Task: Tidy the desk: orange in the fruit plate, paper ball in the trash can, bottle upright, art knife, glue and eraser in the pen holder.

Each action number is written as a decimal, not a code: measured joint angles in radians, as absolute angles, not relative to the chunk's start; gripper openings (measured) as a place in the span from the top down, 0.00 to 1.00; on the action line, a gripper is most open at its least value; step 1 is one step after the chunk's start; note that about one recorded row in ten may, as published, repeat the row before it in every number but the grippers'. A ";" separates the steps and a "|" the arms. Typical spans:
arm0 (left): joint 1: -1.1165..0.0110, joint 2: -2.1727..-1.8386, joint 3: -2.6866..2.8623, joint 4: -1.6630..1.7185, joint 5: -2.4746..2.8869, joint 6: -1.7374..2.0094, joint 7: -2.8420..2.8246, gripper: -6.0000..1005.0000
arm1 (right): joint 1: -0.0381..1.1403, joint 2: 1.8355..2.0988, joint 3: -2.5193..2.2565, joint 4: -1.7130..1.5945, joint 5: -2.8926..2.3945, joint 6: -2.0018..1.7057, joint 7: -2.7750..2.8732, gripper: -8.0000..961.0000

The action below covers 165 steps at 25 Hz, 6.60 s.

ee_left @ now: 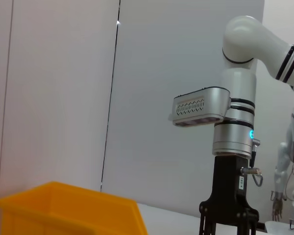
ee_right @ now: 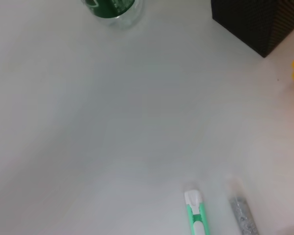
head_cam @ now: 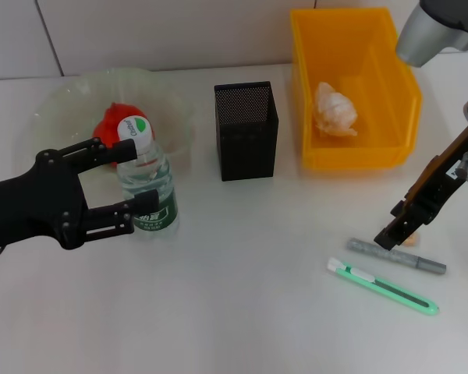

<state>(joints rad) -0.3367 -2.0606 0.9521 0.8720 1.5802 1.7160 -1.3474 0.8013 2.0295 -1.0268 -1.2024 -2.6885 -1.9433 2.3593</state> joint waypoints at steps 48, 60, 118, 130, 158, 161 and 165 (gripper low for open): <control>-0.354 -2.059 0.956 0.848 1.611 1.706 -1.324 0.20 | 0.826 2.081 -1.280 -1.142 -2.733 -1.857 2.430 0.34; -0.356 -2.061 0.956 0.848 1.621 1.706 -1.323 0.20 | 0.832 2.083 -1.299 -1.109 -2.732 -1.829 2.434 0.35; -0.349 -2.062 0.951 0.847 1.632 1.704 -1.322 0.20 | 0.842 2.088 -1.491 -1.044 -2.705 -1.693 2.509 0.49; -0.346 -2.062 0.954 0.847 1.633 1.704 -1.322 0.20 | 0.844 2.088 -1.493 -1.041 -2.703 -1.685 2.510 0.50; -0.353 -2.062 0.959 0.844 1.635 1.693 -1.322 0.20 | 0.856 2.089 -1.522 -1.009 -2.680 -1.654 2.516 0.52; -0.353 -2.062 0.959 0.844 1.635 1.693 -1.322 0.20 | 0.856 2.089 -1.523 -1.008 -2.680 -1.652 2.518 0.52; -0.353 -2.062 0.959 0.844 1.635 1.694 -1.322 0.20 | 0.856 2.089 -1.534 -1.008 -2.679 -1.650 2.521 0.52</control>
<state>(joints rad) -0.3528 -2.0615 0.9587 0.8436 1.6352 1.6935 -1.3223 0.8564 2.0893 -1.5342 -1.0077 -2.6786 -1.6502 2.5208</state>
